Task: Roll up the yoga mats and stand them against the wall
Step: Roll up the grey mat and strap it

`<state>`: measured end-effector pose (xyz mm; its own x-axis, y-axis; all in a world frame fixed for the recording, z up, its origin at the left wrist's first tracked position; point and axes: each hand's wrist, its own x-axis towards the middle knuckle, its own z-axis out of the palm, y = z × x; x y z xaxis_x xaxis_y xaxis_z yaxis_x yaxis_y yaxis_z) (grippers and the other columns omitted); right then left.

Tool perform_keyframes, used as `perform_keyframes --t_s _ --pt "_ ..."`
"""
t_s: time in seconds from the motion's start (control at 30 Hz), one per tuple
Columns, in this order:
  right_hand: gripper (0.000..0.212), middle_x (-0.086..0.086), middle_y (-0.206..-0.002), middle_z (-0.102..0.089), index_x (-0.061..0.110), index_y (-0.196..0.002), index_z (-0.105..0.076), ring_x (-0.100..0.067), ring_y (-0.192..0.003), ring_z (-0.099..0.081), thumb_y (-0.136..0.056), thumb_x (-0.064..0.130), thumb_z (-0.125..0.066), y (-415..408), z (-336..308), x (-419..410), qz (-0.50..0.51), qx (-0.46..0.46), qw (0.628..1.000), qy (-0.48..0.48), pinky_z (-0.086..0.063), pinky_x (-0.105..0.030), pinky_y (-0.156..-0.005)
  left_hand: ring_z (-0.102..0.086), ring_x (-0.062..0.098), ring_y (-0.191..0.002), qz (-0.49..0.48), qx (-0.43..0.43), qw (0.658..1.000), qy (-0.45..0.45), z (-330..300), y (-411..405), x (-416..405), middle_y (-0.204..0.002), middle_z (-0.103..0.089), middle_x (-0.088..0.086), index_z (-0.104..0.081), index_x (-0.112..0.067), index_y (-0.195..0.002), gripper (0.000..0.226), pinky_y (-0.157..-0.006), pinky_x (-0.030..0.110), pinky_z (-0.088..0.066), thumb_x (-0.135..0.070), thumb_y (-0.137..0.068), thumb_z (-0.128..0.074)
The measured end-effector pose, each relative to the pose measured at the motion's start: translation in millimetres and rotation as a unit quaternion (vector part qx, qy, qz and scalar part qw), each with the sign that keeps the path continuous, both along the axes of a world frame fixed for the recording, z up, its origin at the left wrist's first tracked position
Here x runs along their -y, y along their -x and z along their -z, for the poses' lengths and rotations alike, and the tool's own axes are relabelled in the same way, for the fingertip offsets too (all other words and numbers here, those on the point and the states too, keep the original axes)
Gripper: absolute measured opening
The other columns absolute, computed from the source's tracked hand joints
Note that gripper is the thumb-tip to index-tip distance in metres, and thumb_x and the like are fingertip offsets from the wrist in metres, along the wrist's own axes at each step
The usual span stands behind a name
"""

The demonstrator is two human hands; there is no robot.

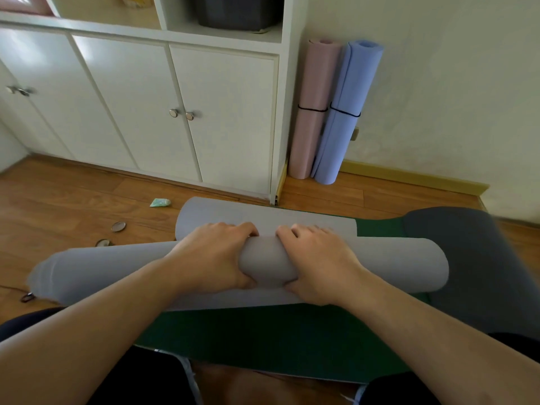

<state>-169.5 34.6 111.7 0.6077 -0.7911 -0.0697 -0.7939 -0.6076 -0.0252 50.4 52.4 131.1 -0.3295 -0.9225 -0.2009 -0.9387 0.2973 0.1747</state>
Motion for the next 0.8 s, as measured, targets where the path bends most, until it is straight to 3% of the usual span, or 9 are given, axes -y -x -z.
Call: perform_keyframes --t_s 0.23,0.33,0.43,0.6,0.7,0.8 --pt "0.053 0.002 -0.11 -0.063 0.032 -0.114 -0.047 -0.024 -0.101 -0.063 -0.077 0.047 -0.081 13 -7 14 0.035 0.03 0.998 -0.045 -0.057 -0.047 -0.082 -0.055 0.009 -0.107 0.0 0.037 0.998 0.052 -12 -7 -3 -0.126 -0.057 -0.017 -0.041 -0.044 -0.134 0.079 -0.093 0.034 -0.048 -0.08 -0.071 -0.071" --pt "0.053 0.012 -0.105 -0.064 0.039 -0.108 -0.048 -0.02 -0.097 -0.062 -0.071 0.047 -0.085 30 -15 25 0.08 0.055 0.991 -0.087 -0.055 -0.045 -0.079 -0.053 0.007 -0.1 -0.03 0.093 0.993 0.062 -28 -33 0 -0.115 -0.059 -0.021 -0.046 -0.047 -0.124 0.084 -0.087 0.034 -0.046 -0.092 -0.057 -0.069" --pt "0.056 0.019 -0.099 -0.064 0.044 -0.105 -0.05 -0.012 -0.092 -0.062 -0.067 0.044 -0.091 46 -23 34 0.124 0.064 0.984 -0.107 -0.053 -0.041 -0.077 -0.054 0.004 -0.091 -0.079 0.094 0.991 0.048 -39 -57 1 -0.102 -0.06 -0.025 -0.049 -0.049 -0.117 0.086 -0.078 0.033 -0.044 -0.095 -0.047 -0.069" --pt "0.058 0.02 -0.098 -0.062 0.043 -0.101 -0.047 -0.007 -0.091 -0.058 -0.065 0.04 -0.094 56 -32 42 0.152 0.035 0.983 -0.096 -0.047 -0.035 -0.07 -0.056 0.0 -0.081 -0.11 0.078 0.988 0.071 -46 -65 -4 -0.091 -0.063 -0.024 -0.056 -0.048 -0.109 0.072 -0.071 0.032 -0.05 -0.093 -0.055 -0.066" --pt "0.068 0.013 -0.117 -0.059 0.04 -0.114 -0.041 -0.015 -0.103 -0.056 -0.067 0.049 -0.09 46 -38 38 0.123 -0.07 0.989 -0.052 -0.05 -0.036 -0.084 -0.058 0.005 -0.08 -0.092 0.095 0.985 0.114 -45 -51 -10 -0.09 -0.064 -0.019 -0.057 -0.043 -0.106 0.063 -0.069 0.032 -0.045 -0.091 -0.065 -0.061" --pt "0.104 0.007 -0.148 -0.049 0.034 -0.152 -0.032 -0.019 -0.132 -0.048 -0.07 0.064 -0.089 16 -48 17 0.061 -0.021 0.996 -0.053 -0.042 -0.037 -0.108 -0.06 0.01 -0.086 -0.066 0.097 0.984 0.132 -47 -29 -16 -0.097 -0.066 -0.016 -0.057 -0.04 -0.108 0.057 -0.073 0.034 -0.048 -0.084 -0.072 -0.059"
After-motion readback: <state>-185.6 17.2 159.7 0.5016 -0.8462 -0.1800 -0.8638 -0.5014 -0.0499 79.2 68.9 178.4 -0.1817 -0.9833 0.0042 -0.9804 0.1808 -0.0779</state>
